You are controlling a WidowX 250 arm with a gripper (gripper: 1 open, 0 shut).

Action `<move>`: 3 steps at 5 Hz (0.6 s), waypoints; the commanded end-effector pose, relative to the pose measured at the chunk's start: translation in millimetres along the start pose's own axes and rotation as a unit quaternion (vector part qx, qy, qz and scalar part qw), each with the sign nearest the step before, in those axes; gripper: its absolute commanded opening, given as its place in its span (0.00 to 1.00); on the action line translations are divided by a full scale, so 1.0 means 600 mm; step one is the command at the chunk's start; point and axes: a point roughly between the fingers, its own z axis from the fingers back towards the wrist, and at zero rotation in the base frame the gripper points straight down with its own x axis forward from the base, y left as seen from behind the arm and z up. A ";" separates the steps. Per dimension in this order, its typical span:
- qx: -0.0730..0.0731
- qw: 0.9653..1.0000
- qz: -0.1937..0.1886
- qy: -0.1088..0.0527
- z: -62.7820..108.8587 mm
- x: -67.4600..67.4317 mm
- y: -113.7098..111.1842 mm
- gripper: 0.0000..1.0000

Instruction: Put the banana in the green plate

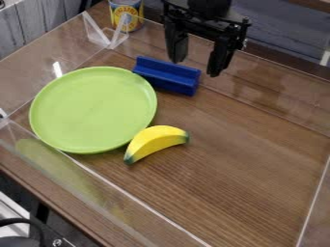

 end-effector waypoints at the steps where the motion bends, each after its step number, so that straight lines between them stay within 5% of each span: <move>1: 0.002 1.000 -0.030 0.007 -0.015 -0.003 -0.014 1.00; 2: 0.006 0.996 -0.091 0.011 -0.027 -0.010 -0.034 1.00; 3: 0.011 0.983 -0.182 0.006 -0.035 -0.023 -0.048 1.00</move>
